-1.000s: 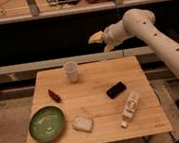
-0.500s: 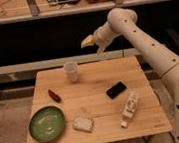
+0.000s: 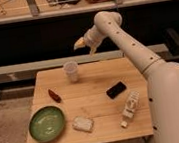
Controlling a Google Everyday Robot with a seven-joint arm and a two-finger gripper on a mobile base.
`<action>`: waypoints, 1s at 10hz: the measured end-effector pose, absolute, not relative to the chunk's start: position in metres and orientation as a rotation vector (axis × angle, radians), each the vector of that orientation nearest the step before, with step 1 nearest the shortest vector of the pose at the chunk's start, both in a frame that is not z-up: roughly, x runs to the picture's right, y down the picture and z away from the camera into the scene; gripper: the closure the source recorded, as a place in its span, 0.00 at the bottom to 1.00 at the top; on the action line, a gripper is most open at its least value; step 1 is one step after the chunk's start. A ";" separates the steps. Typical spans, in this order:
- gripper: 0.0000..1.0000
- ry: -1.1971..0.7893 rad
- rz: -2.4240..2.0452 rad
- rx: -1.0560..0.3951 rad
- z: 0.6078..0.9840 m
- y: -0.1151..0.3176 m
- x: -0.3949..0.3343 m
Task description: Pick up the ceramic cup
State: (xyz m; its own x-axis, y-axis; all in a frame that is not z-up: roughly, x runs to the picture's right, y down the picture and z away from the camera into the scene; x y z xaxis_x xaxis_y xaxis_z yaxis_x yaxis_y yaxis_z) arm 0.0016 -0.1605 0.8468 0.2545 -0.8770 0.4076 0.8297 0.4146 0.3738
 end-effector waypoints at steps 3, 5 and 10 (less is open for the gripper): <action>0.35 -0.609 -1.167 0.061 0.872 -0.156 -0.014; 0.35 -0.625 -1.191 0.038 0.881 -0.141 -0.024; 0.35 -0.665 -1.239 -0.027 0.904 -0.095 -0.044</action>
